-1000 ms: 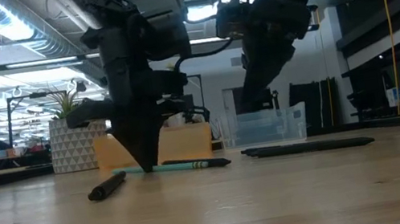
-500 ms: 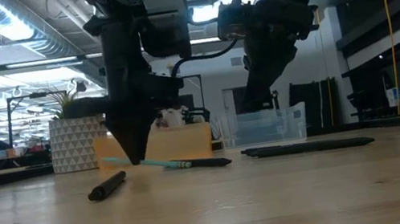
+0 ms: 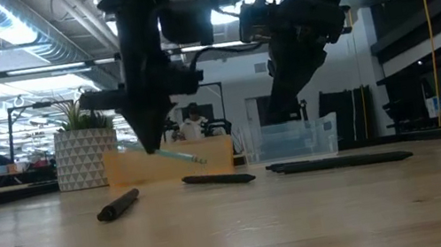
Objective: Sort pens & pencils
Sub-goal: Put the light blue pencil into the orange bin
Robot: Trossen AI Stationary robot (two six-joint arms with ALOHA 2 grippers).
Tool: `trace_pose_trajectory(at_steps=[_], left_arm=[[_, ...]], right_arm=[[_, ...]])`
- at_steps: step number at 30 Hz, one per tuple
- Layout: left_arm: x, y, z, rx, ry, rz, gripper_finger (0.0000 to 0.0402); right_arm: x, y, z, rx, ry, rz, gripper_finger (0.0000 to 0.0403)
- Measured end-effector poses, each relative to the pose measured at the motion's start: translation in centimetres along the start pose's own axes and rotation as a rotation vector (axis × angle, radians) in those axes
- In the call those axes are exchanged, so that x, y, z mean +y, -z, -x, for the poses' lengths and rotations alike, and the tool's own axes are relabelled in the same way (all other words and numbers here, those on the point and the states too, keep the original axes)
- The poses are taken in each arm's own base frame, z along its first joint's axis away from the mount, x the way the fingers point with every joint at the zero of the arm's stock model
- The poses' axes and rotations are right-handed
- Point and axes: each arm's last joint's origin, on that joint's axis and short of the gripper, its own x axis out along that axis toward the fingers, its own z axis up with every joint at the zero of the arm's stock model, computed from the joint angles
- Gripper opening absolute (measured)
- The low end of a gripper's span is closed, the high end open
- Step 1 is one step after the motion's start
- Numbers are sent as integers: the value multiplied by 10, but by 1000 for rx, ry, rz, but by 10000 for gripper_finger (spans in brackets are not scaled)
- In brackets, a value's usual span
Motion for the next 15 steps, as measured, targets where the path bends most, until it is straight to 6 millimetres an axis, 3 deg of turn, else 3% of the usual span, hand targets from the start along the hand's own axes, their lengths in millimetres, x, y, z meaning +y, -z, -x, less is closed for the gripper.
trace_pose_trajectory(at_steps=[6, 15], left_arm=[[16, 6, 16, 61, -70, 25, 16], [65, 28, 39, 65, -112, 173, 17]], right_arm=[[0, 2, -1, -1, 0, 2, 30], [-3, 21, -10, 51, 7, -53, 30]])
